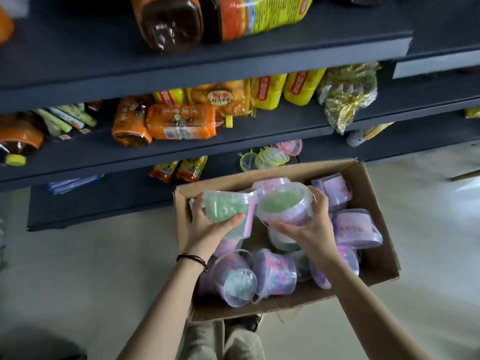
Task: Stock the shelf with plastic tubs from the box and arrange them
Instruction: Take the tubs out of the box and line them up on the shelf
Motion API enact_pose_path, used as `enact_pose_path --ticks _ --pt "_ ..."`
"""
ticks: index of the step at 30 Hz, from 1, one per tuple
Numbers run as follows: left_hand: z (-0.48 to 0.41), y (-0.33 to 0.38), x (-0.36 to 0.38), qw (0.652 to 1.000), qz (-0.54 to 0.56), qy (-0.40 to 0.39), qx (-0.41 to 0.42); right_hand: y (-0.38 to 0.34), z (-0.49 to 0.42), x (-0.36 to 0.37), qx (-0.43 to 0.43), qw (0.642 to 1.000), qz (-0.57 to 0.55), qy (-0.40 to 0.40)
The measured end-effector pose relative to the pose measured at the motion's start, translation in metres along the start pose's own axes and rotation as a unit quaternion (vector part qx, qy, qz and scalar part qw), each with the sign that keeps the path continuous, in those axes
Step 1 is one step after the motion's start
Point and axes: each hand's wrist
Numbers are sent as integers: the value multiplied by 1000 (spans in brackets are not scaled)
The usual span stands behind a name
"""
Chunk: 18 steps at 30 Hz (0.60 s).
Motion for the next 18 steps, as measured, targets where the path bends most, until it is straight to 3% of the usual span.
enact_pose_path --ticks 8,18 --pt "73 150 -49 971 152 7 184 -183 -14 -35 -99 978 -177 51" --pt "167 303 -167 915 167 83 358 -396 -20 -16 -241 942 -232 26"
Point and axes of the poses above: each hand's wrist, its own z-axis away from the middle knuckle, its own x-axis out of the palm, y = z × x, and after that the axes turned 8 degrees about -x, right-handed
